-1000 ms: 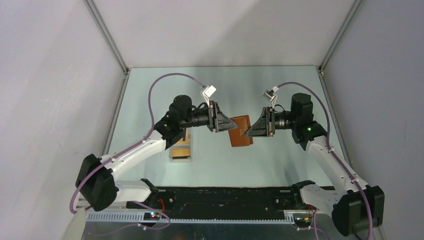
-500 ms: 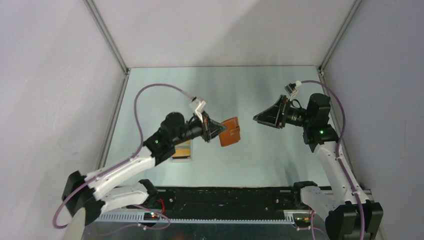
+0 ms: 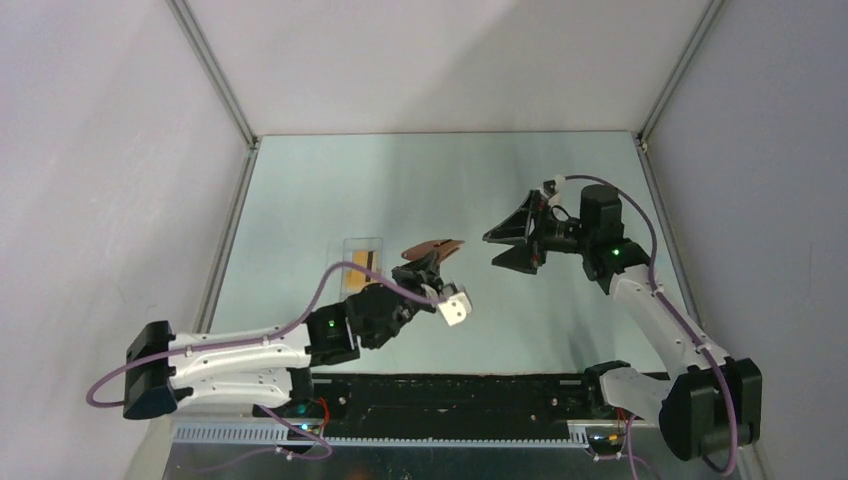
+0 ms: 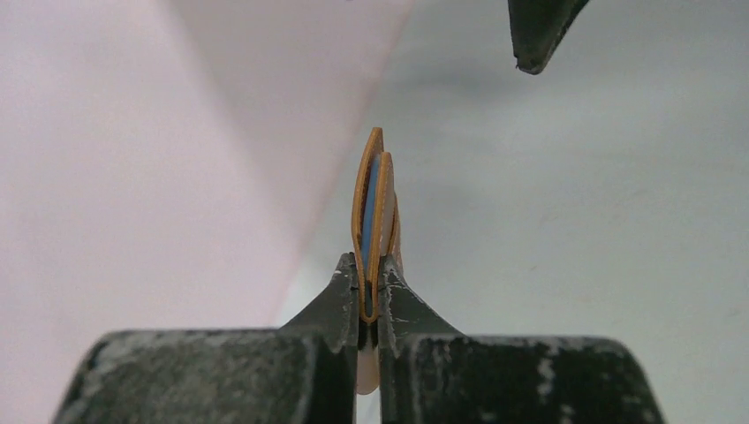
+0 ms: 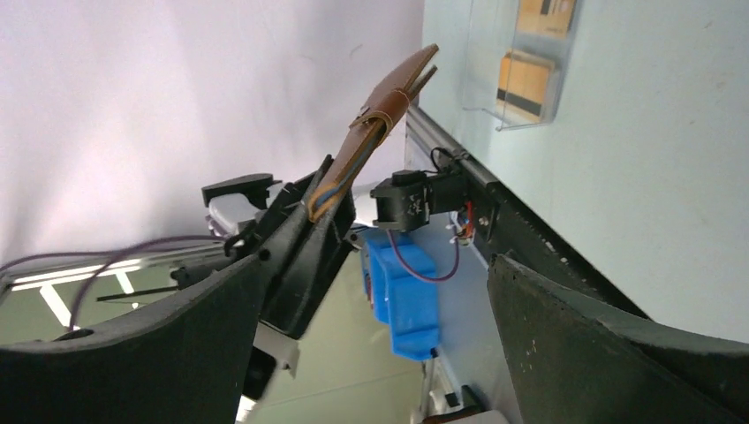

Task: Put the credit cards into the card holder
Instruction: Open the card holder.

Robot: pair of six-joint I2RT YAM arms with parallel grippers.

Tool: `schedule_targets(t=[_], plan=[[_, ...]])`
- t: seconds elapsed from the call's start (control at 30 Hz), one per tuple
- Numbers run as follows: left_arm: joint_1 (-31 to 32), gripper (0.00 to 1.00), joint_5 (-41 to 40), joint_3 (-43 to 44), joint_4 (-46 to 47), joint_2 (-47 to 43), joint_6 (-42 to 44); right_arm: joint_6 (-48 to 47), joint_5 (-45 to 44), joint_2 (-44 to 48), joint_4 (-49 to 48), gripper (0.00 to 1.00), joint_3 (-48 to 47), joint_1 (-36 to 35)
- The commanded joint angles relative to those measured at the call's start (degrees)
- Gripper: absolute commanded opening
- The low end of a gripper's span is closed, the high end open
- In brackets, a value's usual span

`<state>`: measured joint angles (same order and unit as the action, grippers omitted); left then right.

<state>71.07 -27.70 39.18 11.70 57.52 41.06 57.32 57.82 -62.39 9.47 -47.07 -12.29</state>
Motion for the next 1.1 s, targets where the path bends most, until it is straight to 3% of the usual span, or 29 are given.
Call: schedule_targets(t=[0.0,0.27,0.5,0.57,0.7,0.73,0.77,0.83,0.87,0.93,0.97,1.0,1.07], plan=[[4.69,0.00,-10.35,-2.42,10.91,-0.20,24.82,9.34,2.29,-1.86,-9.14,0.99,-1.41,-2.85],[10.73,0.00,-14.10,-3.86,16.81,2.26,39.16,21.01,2.34,-7.82,-27.57,0.96,-1.31,-7.42],[12.70,0.00,-16.05,-3.26,18.59,4.10,41.79,19.08,1.19,-12.46,-23.91,0.87,-4.63,-12.00],[13.23,0.00,-16.59,-3.19,18.61,5.00,42.98,21.04,1.49,-13.18,-26.95,0.78,-4.72,-12.74],[13.64,0.00,-17.40,-2.93,18.71,6.42,43.47,23.31,2.75,-14.52,-30.05,0.49,-5.49,-13.74],[13.65,0.00,-17.63,-2.85,18.86,6.70,43.48,23.16,2.87,-14.56,-29.91,0.33,-5.53,-13.92],[13.66,0.00,-17.86,-2.82,18.91,6.90,43.45,22.68,3.01,-14.57,-29.15,0.26,-5.59,-14.00],[13.72,0.00,-18.36,-2.73,19.60,7.21,43.05,20.66,3.18,-14.25,-26.97,0.02,-5.84,-14.03],[13.74,0.04,-18.57,-2.49,19.90,7.32,42.57,18.36,2.91,-13.72,-23.78,0.00,-6.06,-14.01],[13.75,0.39,-19.52,-1.62,20.59,7.53,38.71,13.19,2.03,-12.74,-18.37,0.00,-7.17,-13.94],[13.75,0.69,-20.53,-1.06,20.76,7.68,34.19,11.38,1.64,-12.40,-16.08,0.00,-8.04,-13.84],[13.64,0.86,-21.20,0.03,20.79,7.73,28.86,7.82,0.83,-11.74,-12.53,0.00,-8.87,-13.69],[13.48,0.97,-22.93,0.86,20.81,7.74,21.25,2.61,-0.10,-10.44,-7.17,0.00,-9.47,-12.93]])
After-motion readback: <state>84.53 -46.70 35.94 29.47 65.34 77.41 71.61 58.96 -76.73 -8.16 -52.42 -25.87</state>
